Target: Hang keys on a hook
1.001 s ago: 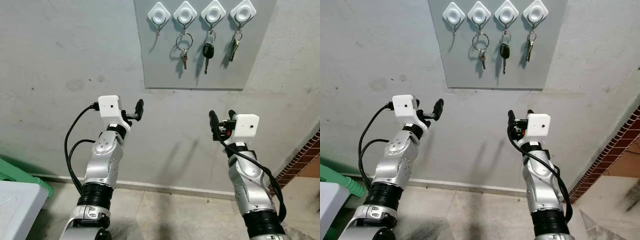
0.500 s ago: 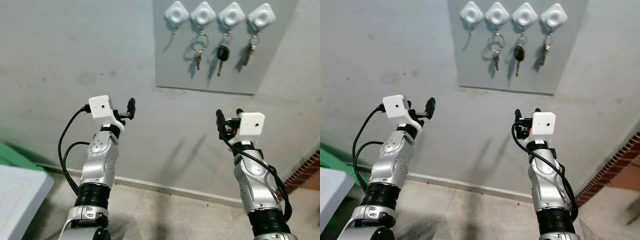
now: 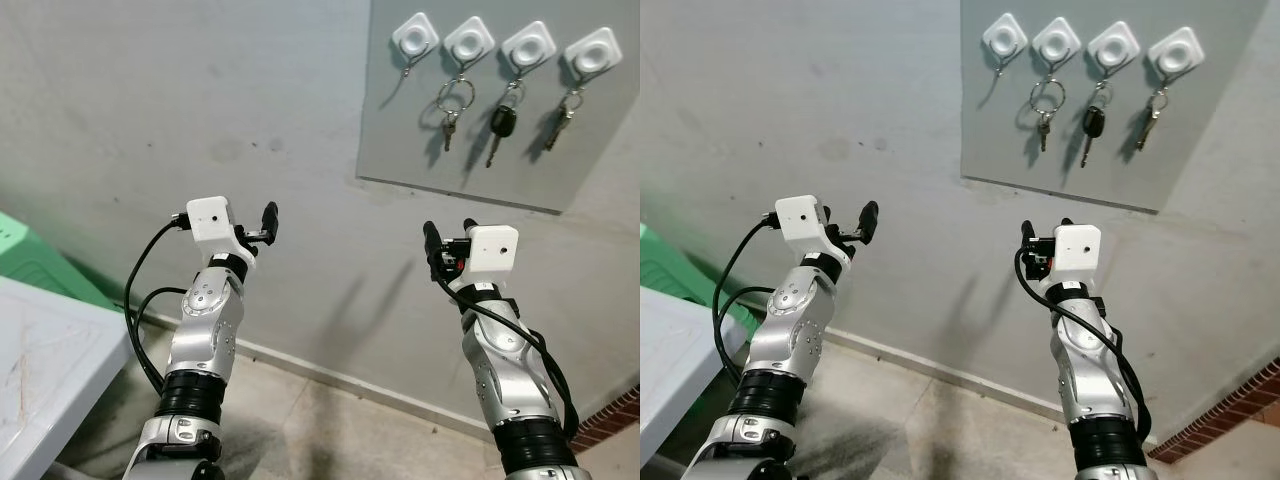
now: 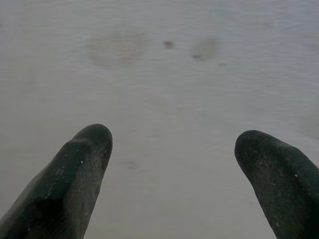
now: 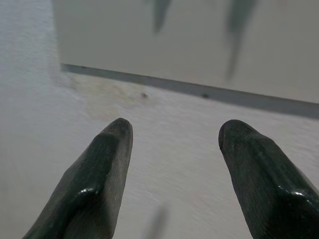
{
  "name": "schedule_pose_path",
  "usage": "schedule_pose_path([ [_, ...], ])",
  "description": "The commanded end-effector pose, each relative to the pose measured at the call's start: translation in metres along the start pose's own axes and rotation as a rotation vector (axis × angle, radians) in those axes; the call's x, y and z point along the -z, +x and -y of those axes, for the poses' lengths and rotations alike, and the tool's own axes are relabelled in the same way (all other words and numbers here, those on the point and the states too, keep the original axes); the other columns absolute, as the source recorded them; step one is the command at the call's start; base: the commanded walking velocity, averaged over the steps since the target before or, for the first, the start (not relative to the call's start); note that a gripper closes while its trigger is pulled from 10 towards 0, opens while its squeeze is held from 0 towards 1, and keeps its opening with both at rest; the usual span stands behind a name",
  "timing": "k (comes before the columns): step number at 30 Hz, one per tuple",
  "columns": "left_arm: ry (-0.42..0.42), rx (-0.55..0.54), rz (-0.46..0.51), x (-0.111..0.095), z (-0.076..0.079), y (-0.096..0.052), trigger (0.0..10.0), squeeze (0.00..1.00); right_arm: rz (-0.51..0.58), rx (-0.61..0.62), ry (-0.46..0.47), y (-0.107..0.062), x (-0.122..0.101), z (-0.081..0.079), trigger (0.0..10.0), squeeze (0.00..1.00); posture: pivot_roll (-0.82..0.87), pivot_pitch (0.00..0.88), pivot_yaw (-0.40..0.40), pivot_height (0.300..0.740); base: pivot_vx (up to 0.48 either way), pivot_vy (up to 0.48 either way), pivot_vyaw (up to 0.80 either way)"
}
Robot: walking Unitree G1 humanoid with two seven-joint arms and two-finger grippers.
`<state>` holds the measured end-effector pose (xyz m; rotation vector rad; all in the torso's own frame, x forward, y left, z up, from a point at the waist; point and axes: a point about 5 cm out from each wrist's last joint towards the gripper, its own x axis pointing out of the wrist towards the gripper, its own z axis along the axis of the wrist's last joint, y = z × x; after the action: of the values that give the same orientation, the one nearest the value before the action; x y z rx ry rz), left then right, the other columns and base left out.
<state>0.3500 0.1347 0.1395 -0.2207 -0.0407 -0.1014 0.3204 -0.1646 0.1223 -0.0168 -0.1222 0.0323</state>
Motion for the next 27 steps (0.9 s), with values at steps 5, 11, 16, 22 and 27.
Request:
schedule_pose_path([
  [5, 0.022, -0.006, 0.031, -0.005, -0.003, -0.004, 10.0, 0.0, 0.01, 0.0, -0.004, 0.0, -0.004, -0.001, 10.0, 0.0, -0.02, 0.0, 0.009, 0.74, 0.0, 0.0, 0.79],
  [11, 0.024, 0.01, 0.039, -0.006, -0.001, -0.008, 10.0, 0.0, 0.017, 0.003, -0.008, -0.003, -0.006, 0.001, 10.0, 0.0, -0.03, 0.0, 0.007, 0.74, 0.0, 0.0, 0.79],
  [16, 0.036, 0.023, 0.041, -0.002, 0.003, -0.016, 10.0, 0.0, 0.025, -0.002, -0.014, -0.01, -0.008, 0.004, 10.0, 0.0, -0.03, 0.0, 0.004, 0.74, 0.0, 0.0, 0.79],
  [22, 0.036, 0.042, 0.044, -0.001, 0.01, -0.024, 10.0, 0.0, 0.03, -0.008, -0.014, -0.015, -0.012, 0.006, 10.0, 0.0, -0.03, 0.0, -0.003, 0.74, 0.0, 0.0, 0.79],
  [27, 0.032, 0.043, 0.041, -0.001, 0.01, -0.027, 10.0, 0.0, 0.034, -0.013, -0.015, -0.015, -0.016, 0.006, 10.0, 0.0, -0.03, 0.0, -0.007, 0.74, 0.0, 0.0, 0.79],
])
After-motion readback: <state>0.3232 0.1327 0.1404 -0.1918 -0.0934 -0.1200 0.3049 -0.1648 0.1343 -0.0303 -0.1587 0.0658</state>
